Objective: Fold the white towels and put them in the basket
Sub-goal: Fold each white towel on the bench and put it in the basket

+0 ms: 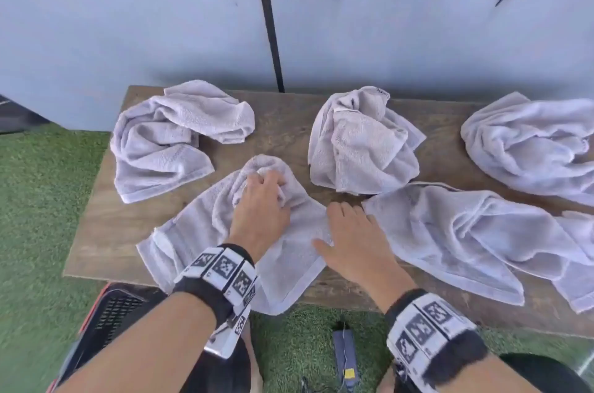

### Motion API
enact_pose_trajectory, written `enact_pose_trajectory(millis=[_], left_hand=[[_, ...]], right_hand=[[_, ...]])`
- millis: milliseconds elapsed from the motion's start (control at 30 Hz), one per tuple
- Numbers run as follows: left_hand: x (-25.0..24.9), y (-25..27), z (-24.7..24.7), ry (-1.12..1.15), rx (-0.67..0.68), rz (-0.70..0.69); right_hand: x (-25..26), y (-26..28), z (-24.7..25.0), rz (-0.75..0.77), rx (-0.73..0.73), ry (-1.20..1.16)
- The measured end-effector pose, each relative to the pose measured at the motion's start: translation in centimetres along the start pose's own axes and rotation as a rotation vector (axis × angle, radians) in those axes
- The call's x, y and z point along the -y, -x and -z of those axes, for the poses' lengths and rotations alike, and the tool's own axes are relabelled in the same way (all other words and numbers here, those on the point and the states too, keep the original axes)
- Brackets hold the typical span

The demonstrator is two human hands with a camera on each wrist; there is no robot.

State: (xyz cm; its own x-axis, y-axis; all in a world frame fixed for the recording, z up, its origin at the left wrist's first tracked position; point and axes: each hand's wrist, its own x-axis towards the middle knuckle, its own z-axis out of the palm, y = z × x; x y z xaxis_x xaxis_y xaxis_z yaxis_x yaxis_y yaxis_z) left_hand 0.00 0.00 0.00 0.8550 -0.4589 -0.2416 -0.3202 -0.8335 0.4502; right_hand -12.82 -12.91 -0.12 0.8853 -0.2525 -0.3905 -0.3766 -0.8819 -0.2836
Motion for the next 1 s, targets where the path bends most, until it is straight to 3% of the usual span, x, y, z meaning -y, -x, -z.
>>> enact_pose_trajectory(millis=[133, 233, 400, 467, 533, 600, 700, 800, 1000], left_hand=[[1.3, -1.3, -0.5, 0.109, -0.077, -0.125], [1.3, -0.9, -0.5, 0.216, -0.107, -0.177], [0.7, 1.9, 0.7, 0.268, -0.233, -0.225], [0.6, 4.6, 1.1, 0.184, -0.206, -0.225], [-0.1, 7.7, 1.5, 0.172, -0.116, -0.313], [-0.9, 10.5, 1.3, 0.144, -0.053, -0.410], [-2.0, 13.1, 0.3, 0.041, -0.062, -0.474], [-2.5, 14.6, 0.3, 0.162, -0.088, -0.441], [-4.0, 18.1, 2.6, 0.459, -0.250, -0.391]], right_hand=[[0.8, -0.5, -2.3, 0.057, -0.217, 0.062], [0.9, -0.4, -2.3, 0.112, -0.262, 0.083], [0.3, 2.4, -0.8, 0.028, -0.444, -0.248], [0.5, 5.0, 0.4, -0.018, -0.503, -0.414], [0.8, 7.1, 1.8, 0.003, -0.559, -0.553], [1.7, 8.9, 3.6, 0.064, -0.565, -0.617], [3.2, 11.7, 5.5, 0.133, -0.607, -0.665], [4.0, 14.1, 7.1, 0.189, -0.688, -0.703], [1.1, 16.8, 8.5, 0.077, -0.896, -0.627]])
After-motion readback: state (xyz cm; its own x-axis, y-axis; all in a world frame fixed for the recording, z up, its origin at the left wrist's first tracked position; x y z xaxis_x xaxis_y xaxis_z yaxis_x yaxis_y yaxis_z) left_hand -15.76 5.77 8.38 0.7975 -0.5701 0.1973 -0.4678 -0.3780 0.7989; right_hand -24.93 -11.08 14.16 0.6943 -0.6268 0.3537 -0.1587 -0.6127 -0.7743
